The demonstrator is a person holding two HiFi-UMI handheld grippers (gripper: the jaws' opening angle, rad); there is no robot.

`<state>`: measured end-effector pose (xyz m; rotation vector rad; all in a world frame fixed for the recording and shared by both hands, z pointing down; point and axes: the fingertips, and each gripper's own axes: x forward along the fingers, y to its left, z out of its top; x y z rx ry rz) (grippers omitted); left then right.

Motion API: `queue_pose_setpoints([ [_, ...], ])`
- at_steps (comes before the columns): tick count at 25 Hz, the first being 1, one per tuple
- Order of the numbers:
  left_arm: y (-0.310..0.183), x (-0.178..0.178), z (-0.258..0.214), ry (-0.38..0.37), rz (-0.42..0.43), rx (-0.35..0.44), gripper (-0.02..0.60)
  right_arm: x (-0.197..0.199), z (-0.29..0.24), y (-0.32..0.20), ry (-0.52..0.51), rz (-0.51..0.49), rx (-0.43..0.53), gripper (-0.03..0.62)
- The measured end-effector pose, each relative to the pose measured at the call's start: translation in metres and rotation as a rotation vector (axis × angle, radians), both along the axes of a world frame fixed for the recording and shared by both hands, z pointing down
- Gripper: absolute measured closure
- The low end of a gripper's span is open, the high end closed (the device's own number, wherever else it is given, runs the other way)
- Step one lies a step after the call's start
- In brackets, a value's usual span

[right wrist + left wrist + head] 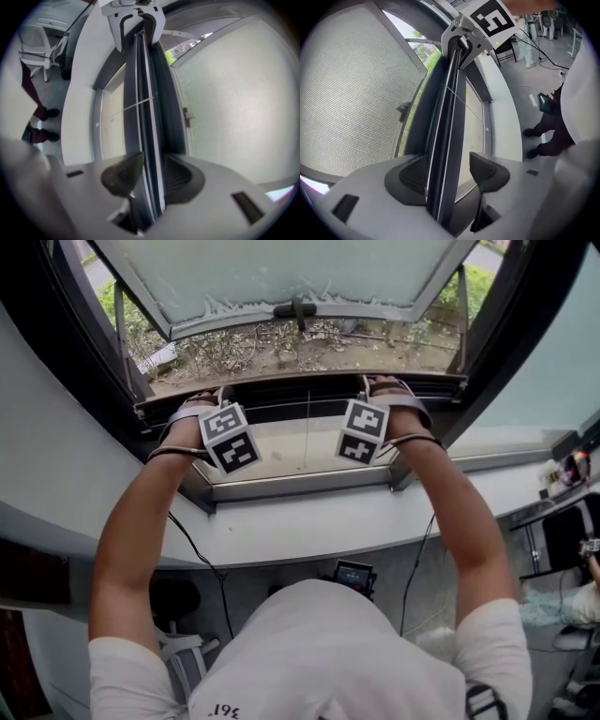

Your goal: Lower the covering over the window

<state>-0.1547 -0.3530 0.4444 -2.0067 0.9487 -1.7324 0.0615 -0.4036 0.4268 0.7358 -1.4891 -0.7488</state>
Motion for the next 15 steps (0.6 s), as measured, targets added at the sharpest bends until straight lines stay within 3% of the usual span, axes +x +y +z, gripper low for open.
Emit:
queue_pose_setpoints([
  [15,0.002,0.0,0.026,0.006,-0.01,-0.05,0.295,0.0,0.027,0.001,0.001,0.019,-0.047,0.462],
])
